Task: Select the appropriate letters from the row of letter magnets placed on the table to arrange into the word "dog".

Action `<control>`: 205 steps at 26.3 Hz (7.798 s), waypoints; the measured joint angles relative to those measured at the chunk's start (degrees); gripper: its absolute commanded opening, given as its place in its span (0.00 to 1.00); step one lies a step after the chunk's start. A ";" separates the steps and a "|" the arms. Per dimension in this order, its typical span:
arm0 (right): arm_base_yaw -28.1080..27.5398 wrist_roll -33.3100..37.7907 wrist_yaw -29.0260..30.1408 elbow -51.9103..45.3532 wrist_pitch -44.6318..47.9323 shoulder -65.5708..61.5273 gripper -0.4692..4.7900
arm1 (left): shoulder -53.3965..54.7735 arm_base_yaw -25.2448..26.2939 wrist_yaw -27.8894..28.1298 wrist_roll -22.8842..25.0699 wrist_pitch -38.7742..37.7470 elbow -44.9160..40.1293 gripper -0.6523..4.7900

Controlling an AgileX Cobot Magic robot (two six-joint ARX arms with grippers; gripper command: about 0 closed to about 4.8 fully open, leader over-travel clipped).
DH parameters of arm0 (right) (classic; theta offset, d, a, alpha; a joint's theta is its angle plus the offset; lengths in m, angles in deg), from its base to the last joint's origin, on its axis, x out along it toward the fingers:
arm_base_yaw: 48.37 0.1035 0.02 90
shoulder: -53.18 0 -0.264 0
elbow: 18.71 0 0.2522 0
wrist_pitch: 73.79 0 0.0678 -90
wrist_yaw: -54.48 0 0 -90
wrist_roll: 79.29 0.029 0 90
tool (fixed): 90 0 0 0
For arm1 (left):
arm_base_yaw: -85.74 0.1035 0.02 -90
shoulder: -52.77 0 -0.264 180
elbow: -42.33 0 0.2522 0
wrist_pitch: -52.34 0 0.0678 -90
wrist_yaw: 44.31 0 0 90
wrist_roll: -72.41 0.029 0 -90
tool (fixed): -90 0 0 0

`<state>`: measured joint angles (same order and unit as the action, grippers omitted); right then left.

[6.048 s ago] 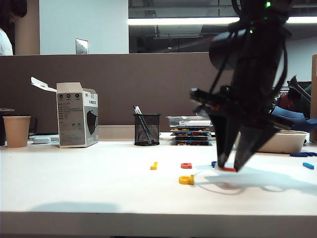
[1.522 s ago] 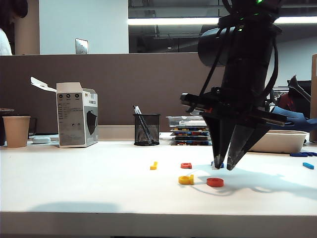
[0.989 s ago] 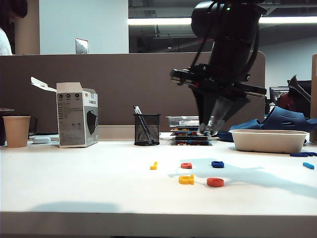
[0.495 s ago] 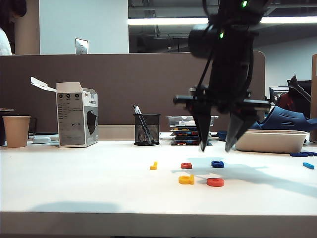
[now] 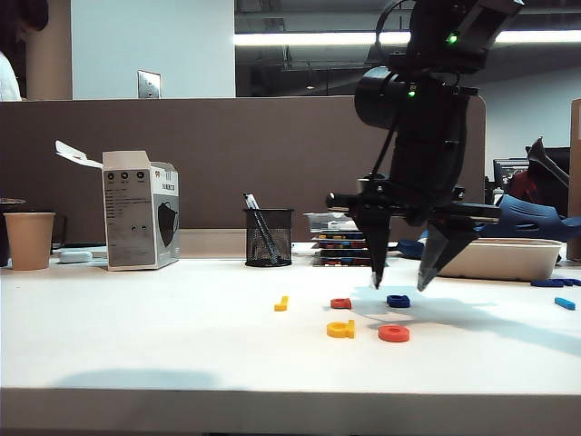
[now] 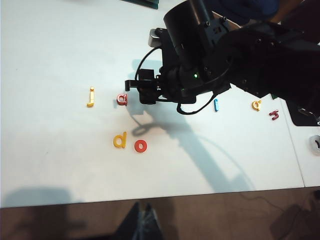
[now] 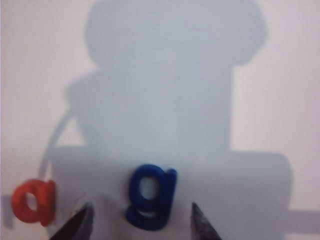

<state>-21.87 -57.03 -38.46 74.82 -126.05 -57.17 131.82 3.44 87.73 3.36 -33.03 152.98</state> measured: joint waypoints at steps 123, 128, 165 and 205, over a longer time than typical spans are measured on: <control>4.87 4.66 1.60 -18.25 -3.89 22.21 0.42 | 0.00 0.00 0.00 0.00 0.00 0.00 0.11; 4.57 2.89 0.33 -18.27 -3.96 28.68 0.35 | 0.00 0.00 0.00 0.00 0.00 0.00 0.11; -21.24 -16.15 -8.37 -18.51 -5.75 68.28 0.08 | -0.83 34.49 -17.90 55.52 24.35 5.25 0.11; -31.12 -16.74 6.01 -45.18 2.97 100.32 0.08 | -61.70 73.18 -24.06 65.77 16.39 -30.32 0.11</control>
<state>-53.00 -73.77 -32.44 29.64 -123.07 43.16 70.12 76.62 63.67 69.12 -16.64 122.66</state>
